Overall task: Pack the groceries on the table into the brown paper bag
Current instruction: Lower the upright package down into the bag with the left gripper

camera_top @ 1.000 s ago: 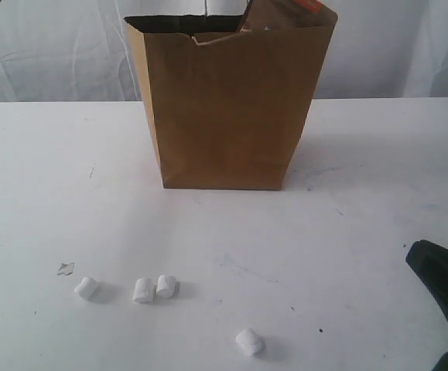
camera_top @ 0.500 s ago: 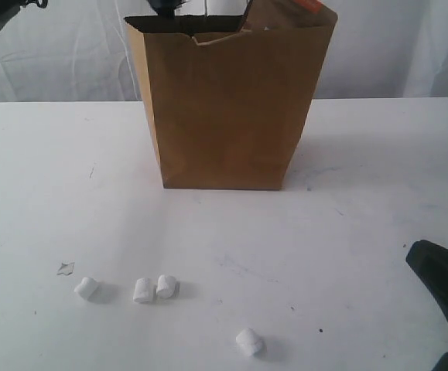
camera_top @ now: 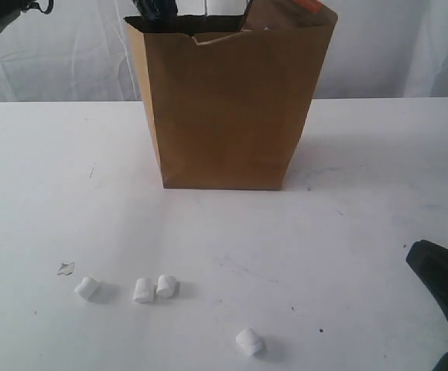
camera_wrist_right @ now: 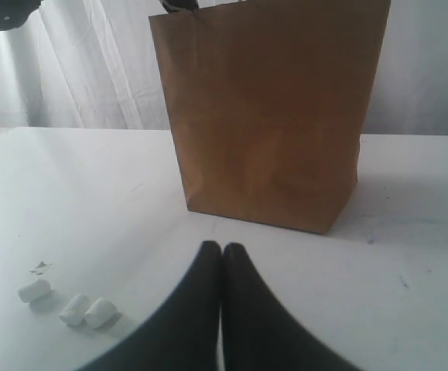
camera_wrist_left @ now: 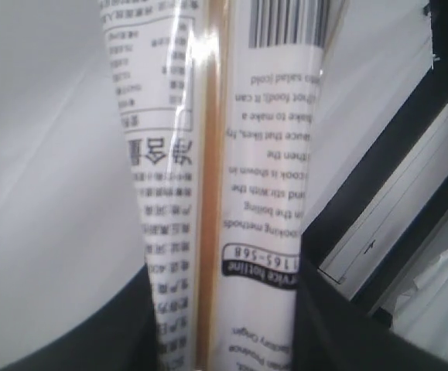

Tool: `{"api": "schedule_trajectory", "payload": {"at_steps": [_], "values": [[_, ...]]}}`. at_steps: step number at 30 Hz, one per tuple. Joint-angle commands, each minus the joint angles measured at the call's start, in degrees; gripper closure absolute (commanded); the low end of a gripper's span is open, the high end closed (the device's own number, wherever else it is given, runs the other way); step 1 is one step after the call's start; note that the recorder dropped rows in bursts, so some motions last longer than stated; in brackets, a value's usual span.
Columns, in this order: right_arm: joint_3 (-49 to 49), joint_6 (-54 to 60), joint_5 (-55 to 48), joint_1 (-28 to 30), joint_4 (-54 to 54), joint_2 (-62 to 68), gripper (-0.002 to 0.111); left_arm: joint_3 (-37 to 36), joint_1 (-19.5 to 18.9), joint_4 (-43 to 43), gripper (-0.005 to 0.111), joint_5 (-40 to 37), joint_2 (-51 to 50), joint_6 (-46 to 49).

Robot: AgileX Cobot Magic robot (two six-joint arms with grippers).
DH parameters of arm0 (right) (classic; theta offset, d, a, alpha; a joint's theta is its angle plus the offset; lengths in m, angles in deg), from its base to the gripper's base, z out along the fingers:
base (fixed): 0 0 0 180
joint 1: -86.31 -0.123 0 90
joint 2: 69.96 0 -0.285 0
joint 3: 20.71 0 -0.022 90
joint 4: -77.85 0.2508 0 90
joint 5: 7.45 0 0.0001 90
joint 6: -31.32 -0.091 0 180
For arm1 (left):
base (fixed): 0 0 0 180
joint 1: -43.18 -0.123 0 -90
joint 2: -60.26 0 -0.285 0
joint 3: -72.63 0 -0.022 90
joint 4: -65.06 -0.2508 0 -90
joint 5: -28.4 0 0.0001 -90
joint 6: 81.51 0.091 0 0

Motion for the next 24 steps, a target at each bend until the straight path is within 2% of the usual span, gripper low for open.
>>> {"api": "schedule_trajectory", "payload": {"at_steps": [1,10,13,22,24], "values": [[0.3,-0.1,0.2,0.3,0.0,-0.4,0.108,0.5,0.9,2.8,0.107,2.3,-0.8,0.3],[0.3,-0.1,0.2,0.3,0.0,-0.4,0.108,0.5,4.2,1.9,0.107,3.2,-2.2,6.8],[0.3,-0.1,0.2,0.3,0.0,-0.4,0.108,0.5,4.3,-1.0,0.107,6.3,-2.3,7.3],[0.3,-0.1,0.2,0.3,0.0,-0.4,0.108,0.5,4.3,-2.6,0.106,6.4,-2.3,7.1],[0.3,-0.1,0.2,0.3,0.0,-0.4,0.108,0.5,4.3,-2.6,0.102,6.0,-2.3,7.1]]}}
